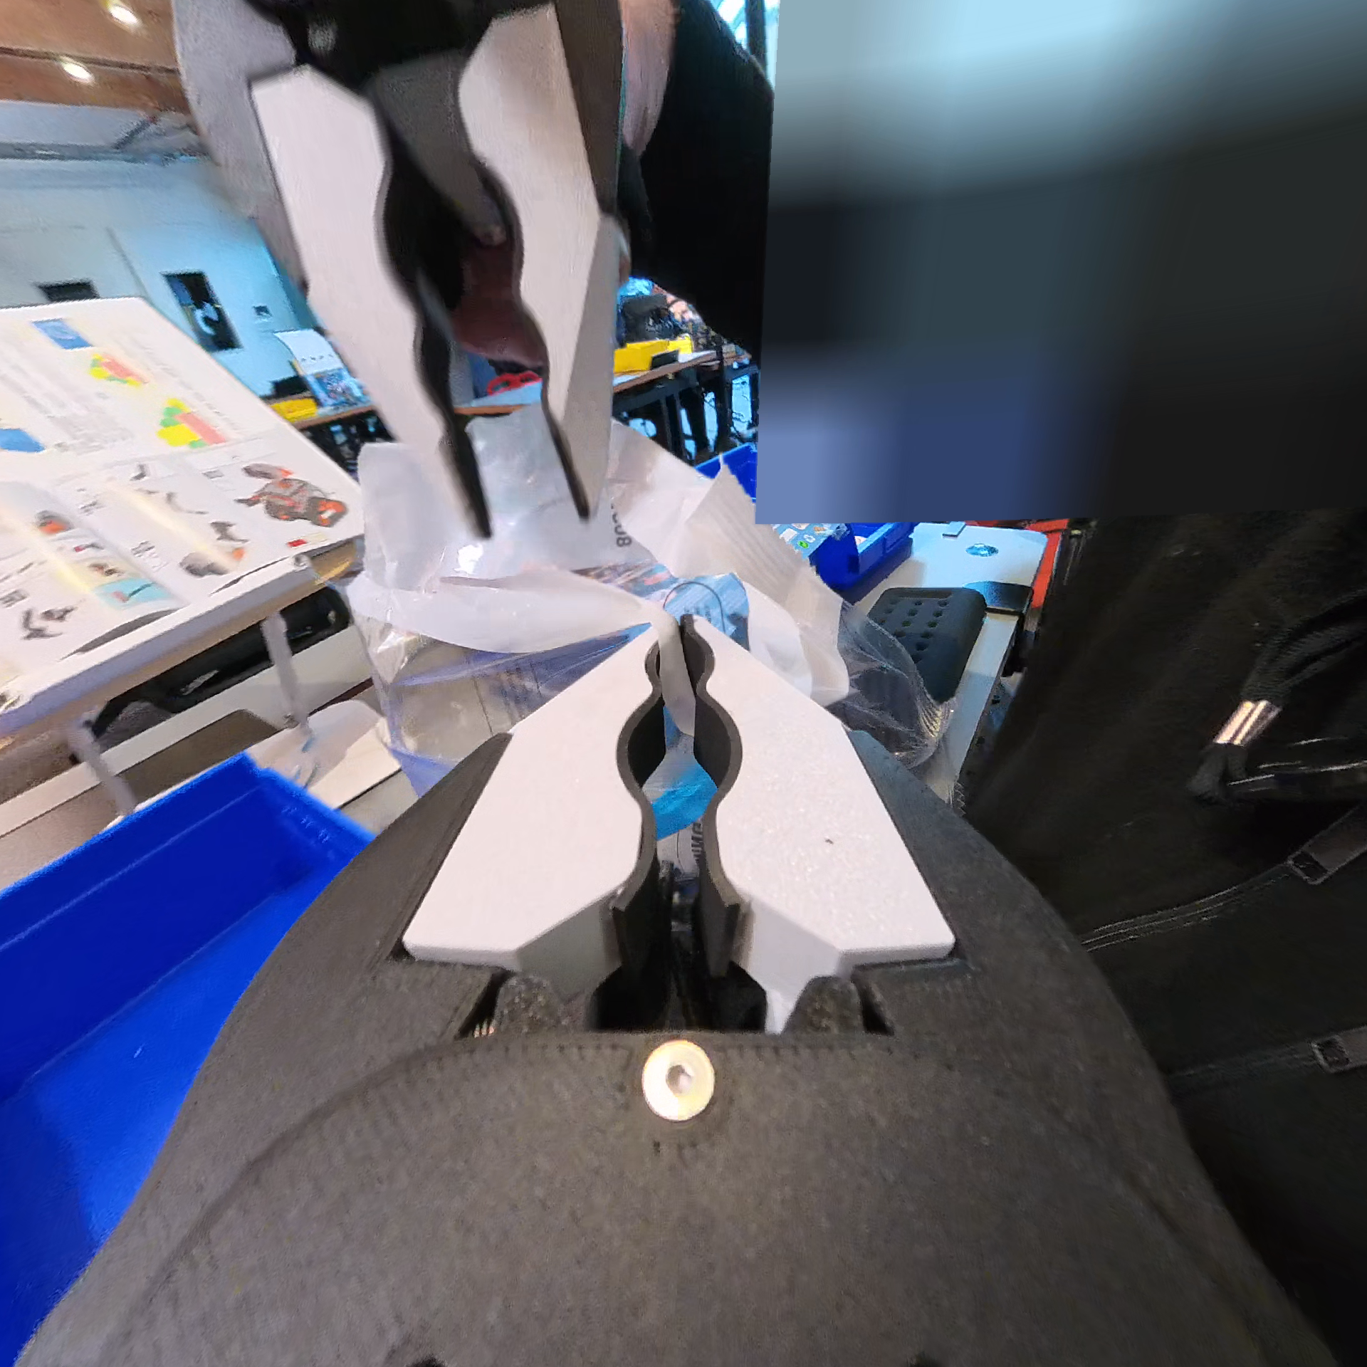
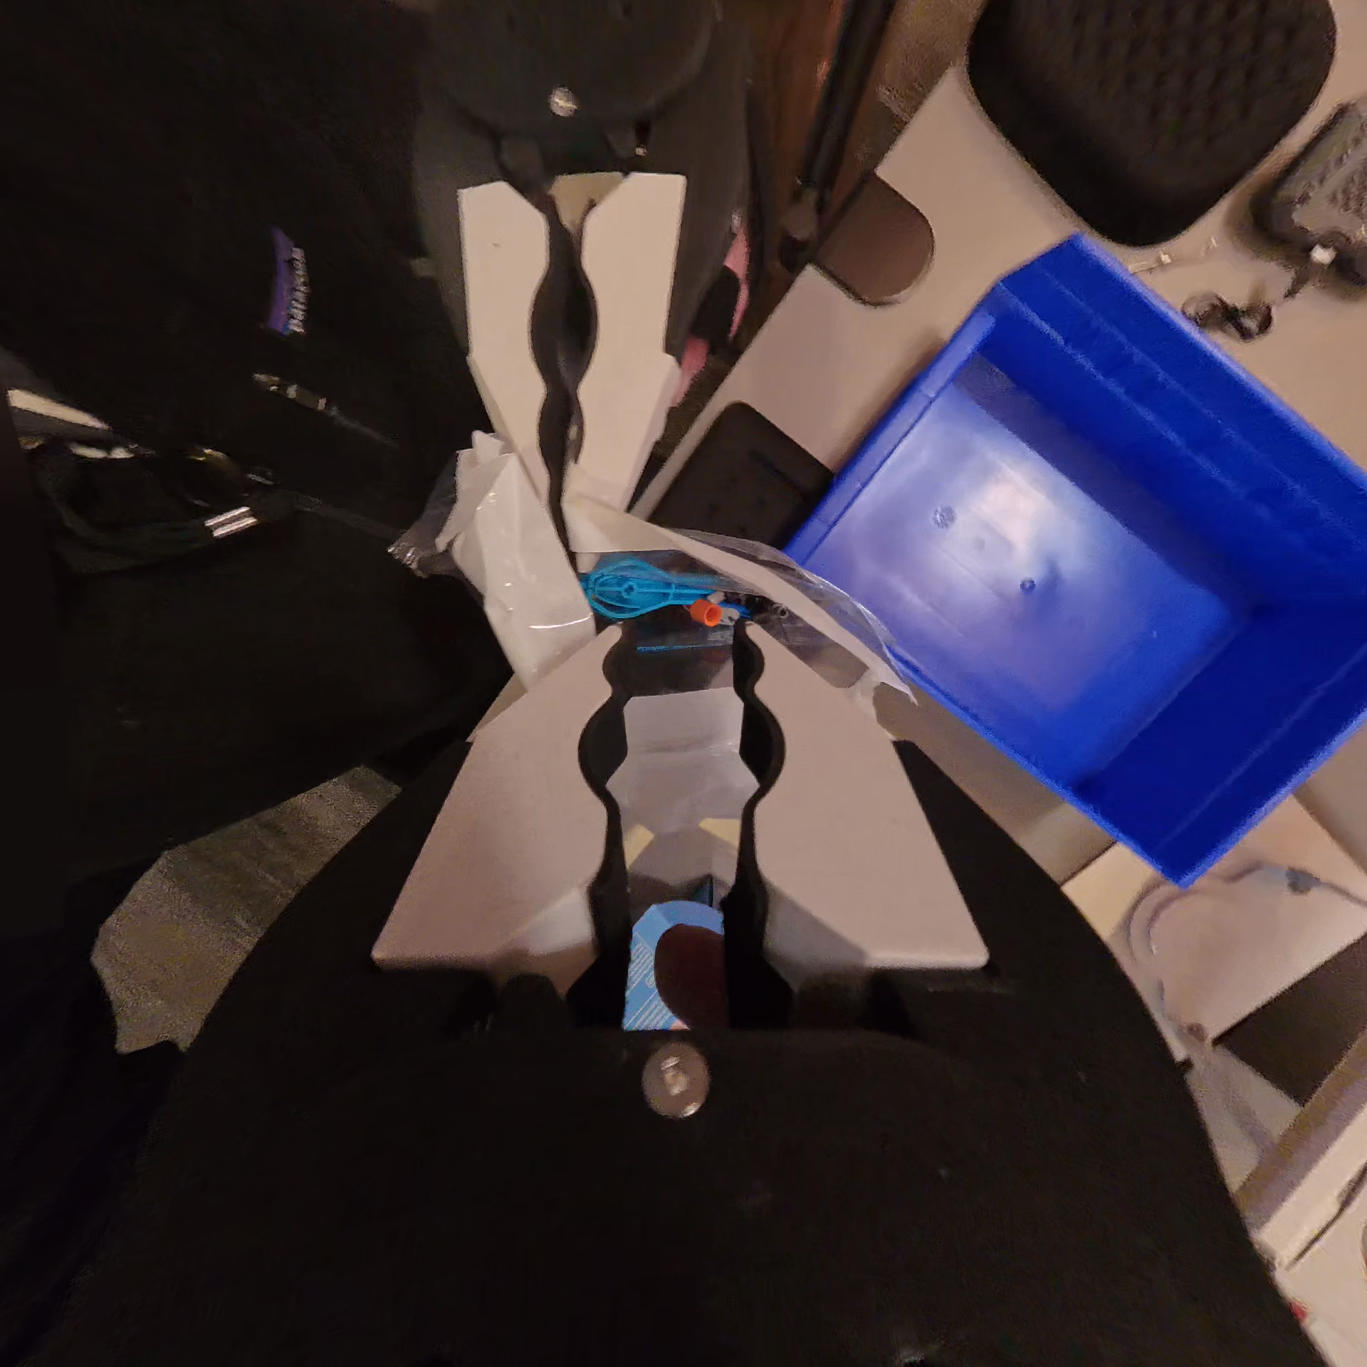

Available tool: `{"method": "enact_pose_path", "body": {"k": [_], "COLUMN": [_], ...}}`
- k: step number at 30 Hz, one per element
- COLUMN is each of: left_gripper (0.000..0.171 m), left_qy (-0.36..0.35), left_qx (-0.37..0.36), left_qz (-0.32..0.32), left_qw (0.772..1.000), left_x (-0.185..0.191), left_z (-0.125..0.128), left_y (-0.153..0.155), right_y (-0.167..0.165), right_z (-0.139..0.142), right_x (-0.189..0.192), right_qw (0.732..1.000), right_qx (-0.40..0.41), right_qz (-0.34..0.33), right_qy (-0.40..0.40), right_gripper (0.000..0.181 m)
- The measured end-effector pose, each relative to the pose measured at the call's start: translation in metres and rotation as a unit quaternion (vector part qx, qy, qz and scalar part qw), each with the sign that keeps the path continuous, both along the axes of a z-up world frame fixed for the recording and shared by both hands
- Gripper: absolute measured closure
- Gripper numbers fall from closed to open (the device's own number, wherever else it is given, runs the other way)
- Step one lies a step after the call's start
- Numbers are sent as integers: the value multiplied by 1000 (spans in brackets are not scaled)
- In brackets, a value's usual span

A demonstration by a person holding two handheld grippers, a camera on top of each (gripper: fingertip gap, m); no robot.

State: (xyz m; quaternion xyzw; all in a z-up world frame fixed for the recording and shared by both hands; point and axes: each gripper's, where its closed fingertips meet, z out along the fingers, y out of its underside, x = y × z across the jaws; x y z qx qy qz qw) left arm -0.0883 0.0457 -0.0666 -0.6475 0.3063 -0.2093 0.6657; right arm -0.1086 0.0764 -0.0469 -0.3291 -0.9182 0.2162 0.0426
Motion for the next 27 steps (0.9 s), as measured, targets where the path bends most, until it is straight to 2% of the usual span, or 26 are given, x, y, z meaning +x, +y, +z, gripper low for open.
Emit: {"method": "enact_pose_path", "body": {"k": [4,7,11,15,18,21,23,27], "left_gripper": [171,171,171,171,171,171,171,171], "left_qy": [9,11,50,106,148,135,96,61], "left_qx": [-1,-4,-50,-80,-95,-101,-100,-90], "left_qz": [-14,-21,-42,-4,29,68,66,85], "left_qw": [1000,1000,997,991,984,983,988,990], "left_x": [21,33,50,47,38,24,29,46], "left_z": [1,0,-14,-31,-33,-27,-20,-15], "left_y": [12,21,38,68,88,113,126,157], "right_y": [20,35,71,93,105,115,110,100], "right_z": [3,28,47,48,36,16,1,-40], "right_x": [18,38,88,139,175,202,208,191], "right_qw": [999,995,981,963,951,933,920,886], "right_qx": [12,-4,21,40,36,15,-24,-34], "right_qz": [-41,-79,-152,-214,-254,-308,-335,-382], "right_qy": [15,66,119,159,174,185,202,260], "right_gripper": [152,152,147,146,147,140,118,94]}}
